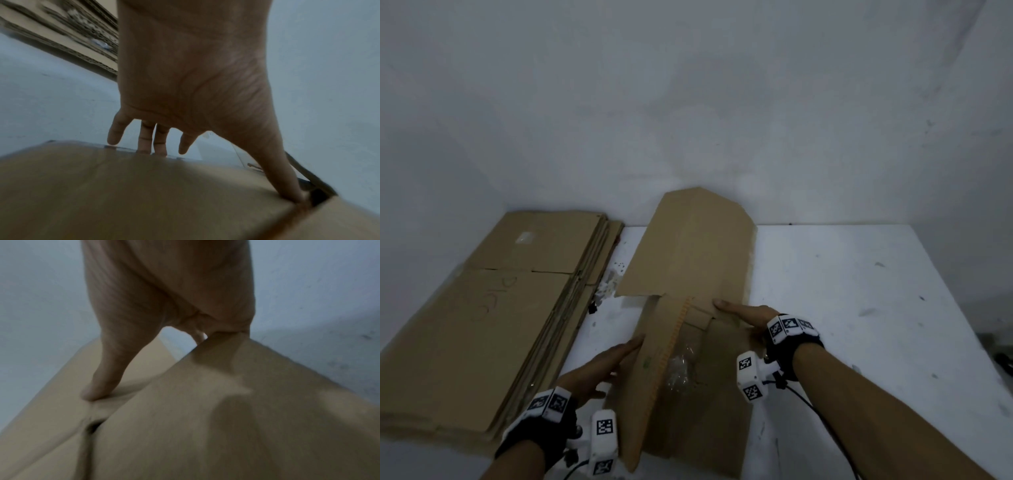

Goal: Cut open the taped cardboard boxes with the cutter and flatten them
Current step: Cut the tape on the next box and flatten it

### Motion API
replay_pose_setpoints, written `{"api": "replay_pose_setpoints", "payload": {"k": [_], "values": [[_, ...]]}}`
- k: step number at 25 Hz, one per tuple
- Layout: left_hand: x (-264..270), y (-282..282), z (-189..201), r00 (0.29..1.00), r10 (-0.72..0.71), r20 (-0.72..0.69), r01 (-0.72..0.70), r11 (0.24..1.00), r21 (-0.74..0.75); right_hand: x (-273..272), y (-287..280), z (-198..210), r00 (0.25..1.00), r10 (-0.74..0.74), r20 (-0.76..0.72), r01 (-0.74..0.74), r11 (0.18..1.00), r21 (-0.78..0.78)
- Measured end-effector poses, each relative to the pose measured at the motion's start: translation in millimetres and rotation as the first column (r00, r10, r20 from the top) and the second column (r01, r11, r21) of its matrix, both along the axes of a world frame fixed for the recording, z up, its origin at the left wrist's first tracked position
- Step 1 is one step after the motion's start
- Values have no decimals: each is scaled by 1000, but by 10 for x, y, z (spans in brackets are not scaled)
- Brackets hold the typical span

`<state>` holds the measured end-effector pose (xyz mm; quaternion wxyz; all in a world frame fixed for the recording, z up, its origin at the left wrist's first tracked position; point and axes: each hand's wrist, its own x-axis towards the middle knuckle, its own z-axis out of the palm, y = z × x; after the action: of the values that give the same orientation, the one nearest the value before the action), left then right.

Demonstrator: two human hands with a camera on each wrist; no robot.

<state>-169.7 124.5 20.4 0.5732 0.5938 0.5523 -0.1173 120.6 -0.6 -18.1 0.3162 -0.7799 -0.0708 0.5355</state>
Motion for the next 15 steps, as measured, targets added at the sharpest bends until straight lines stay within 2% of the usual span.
{"api": "replay_pose_setpoints", "payload": {"k": [2, 6, 9, 12, 13, 15], "values": [[-102, 87, 20, 1000, 26, -6, -25, 998, 51, 85, -19, 7, 999, 21, -28, -20, 1000, 24], [-269, 276, 107, 993, 118, -3, -115, 968, 222, 116, 46, -53, 999, -48, 14, 47, 996, 80], [-282, 336, 183, 987, 141, 83, -153, 973, 173, -12, 73, -103, 991, -126, -36, 129, 984, 121], [-362, 446, 240, 974, 199, 108, -202, 979, 15, -163, 78, -197, 970, -230, -83, 239, 963, 124], [-394, 475, 266, 975, 191, 114, -191, 982, -8, -198, 89, -265, 956, -277, -96, 288, 948, 133], [-436, 430, 390, 992, 61, 110, -65, 997, 36, -295, 101, -341, 923, -368, -112, 382, 911, 158]]}}
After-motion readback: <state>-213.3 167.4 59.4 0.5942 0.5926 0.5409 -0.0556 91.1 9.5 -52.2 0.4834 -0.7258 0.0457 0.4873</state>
